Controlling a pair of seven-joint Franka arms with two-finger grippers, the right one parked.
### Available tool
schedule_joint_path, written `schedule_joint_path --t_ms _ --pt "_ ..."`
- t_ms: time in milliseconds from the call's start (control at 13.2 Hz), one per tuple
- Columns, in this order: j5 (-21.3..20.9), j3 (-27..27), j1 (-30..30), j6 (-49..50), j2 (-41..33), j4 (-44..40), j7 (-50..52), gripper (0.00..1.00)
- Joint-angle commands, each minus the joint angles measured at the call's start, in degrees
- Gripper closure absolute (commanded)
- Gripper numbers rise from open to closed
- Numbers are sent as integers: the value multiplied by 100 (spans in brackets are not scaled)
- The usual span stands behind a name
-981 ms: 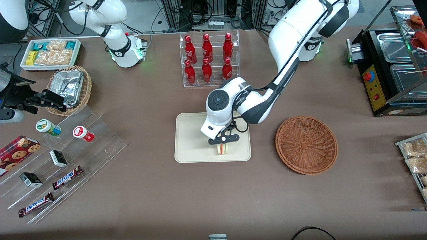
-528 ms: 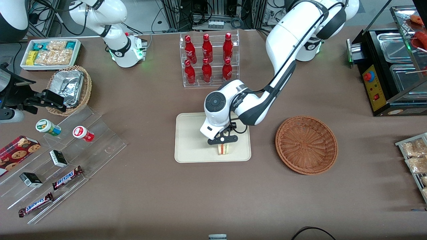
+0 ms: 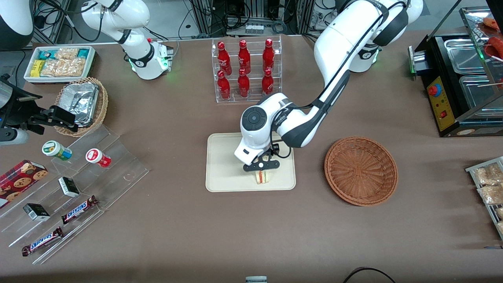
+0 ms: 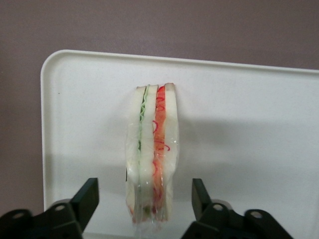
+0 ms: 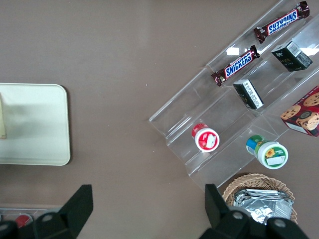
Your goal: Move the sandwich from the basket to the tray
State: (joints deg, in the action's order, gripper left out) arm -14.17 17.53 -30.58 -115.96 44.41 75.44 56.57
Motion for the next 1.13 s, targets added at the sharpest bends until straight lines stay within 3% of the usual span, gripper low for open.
schedule_joint_path --t_ms 0,226,377,604,1057 --pt "230 -39 86 870 -720 -20 3 0" --pt "335 -13 655 1644 -1520 41 -129 0" --pt "729 -13 1087 2276 -2047 49 -889 0" --pt "775 -22 1798 3182 -2584 67 -1840 0" --pt "801 -30 2950 3615 -3472 585 -3484 0"
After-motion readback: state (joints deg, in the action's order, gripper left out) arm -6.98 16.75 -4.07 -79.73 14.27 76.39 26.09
